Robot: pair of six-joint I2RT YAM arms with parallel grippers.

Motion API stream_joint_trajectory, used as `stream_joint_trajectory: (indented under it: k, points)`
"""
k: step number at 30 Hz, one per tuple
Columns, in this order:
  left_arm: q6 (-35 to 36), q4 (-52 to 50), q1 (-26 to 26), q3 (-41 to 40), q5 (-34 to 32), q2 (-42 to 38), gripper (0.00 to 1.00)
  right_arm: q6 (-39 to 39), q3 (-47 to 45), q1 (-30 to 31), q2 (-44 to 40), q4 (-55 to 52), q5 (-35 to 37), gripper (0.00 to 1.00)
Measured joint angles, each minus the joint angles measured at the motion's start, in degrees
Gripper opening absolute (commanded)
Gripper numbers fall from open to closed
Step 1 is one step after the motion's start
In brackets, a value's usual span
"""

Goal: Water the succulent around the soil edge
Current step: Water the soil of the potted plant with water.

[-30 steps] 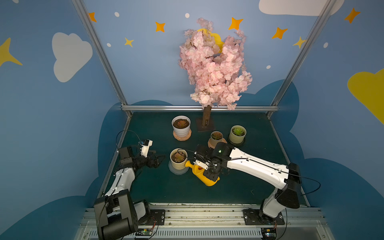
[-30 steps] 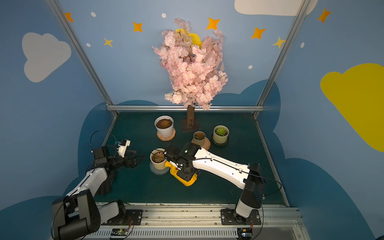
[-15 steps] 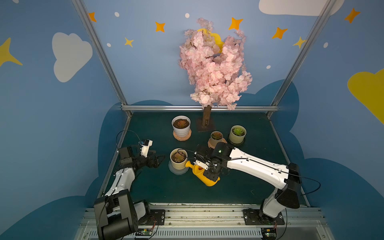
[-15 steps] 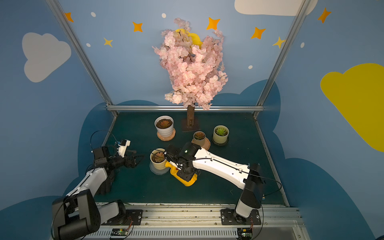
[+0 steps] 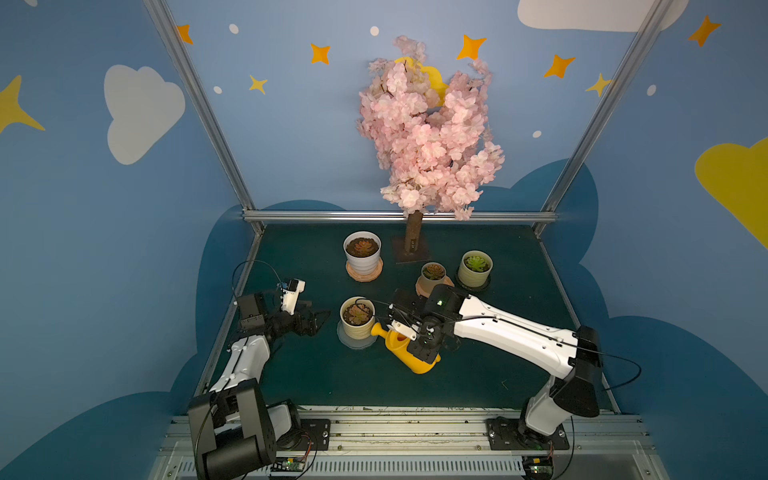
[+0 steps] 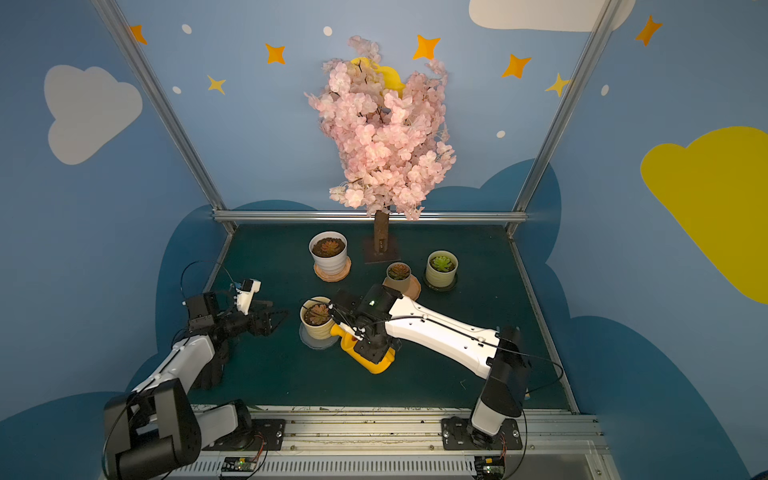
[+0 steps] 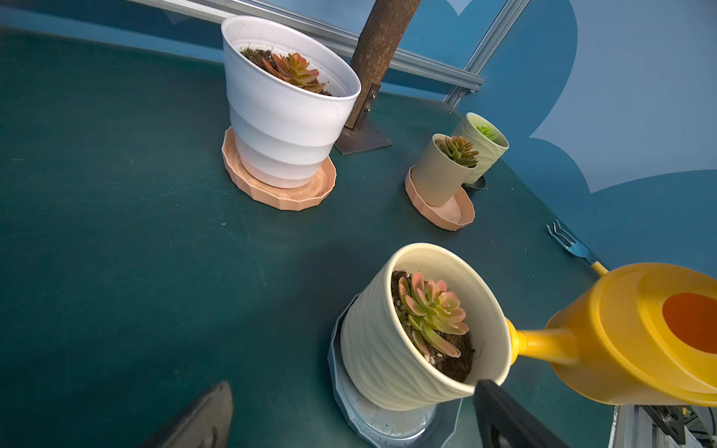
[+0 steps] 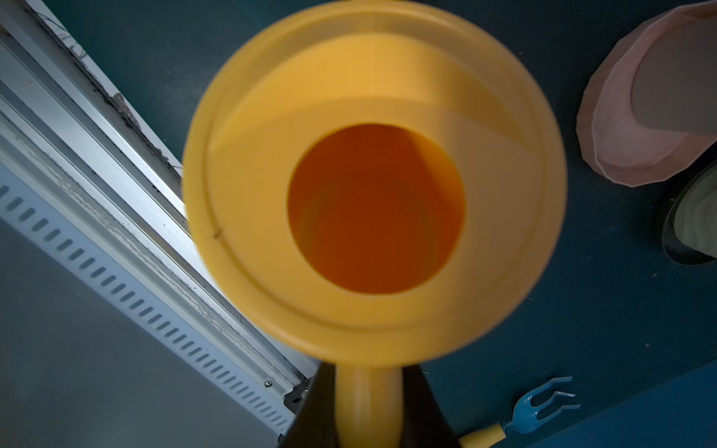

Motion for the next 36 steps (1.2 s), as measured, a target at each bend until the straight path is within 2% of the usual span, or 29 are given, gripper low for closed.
stream_joint_trajectory:
  k: [13, 26, 31, 36]
  points:
    - [0.0, 0.0, 0.0, 0.0, 0.0, 0.0, 1.00, -0.9, 4.3, 0.0, 2.3, -2.9, -0.1, 0.00]
    - [0.0, 0.0, 0.0, 0.0, 0.0, 0.0, 1.00, -1.1, 5.0, 0.0, 3.1, -3.0, -0.1, 0.00]
    - [0.0, 0.0, 0.0, 0.0, 0.0, 0.0, 1.00, -1.0, 2.1, 0.0, 2.4, -0.4, -0.1, 0.00]
    - [0.0, 0.0, 0.0, 0.0, 0.0, 0.0, 1.00, -1.0, -4.3, 0.0, -2.0, 4.7, -0.1, 0.00]
